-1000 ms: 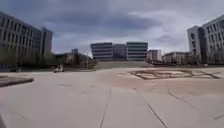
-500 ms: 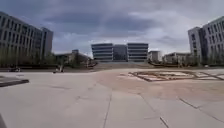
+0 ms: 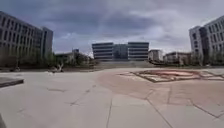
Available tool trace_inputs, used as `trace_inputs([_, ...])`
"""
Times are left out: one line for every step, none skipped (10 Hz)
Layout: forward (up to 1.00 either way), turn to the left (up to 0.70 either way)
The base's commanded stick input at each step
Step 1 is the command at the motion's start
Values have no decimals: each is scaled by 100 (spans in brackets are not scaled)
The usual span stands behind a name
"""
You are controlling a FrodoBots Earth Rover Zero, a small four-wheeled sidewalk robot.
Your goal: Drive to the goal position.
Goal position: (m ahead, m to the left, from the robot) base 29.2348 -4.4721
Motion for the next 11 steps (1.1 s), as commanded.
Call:
trace_inputs([70,0])
trace_inputs([70,0])
trace_inputs([70,0])
trace_inputs([70,0])
trace_inputs([70,0])
trace_inputs([70,0])
trace_inputs([70,0])
trace_inputs([70,0])
trace_inputs([70,-2])
trace_inputs([70,0])
trace_inputs([70,0])
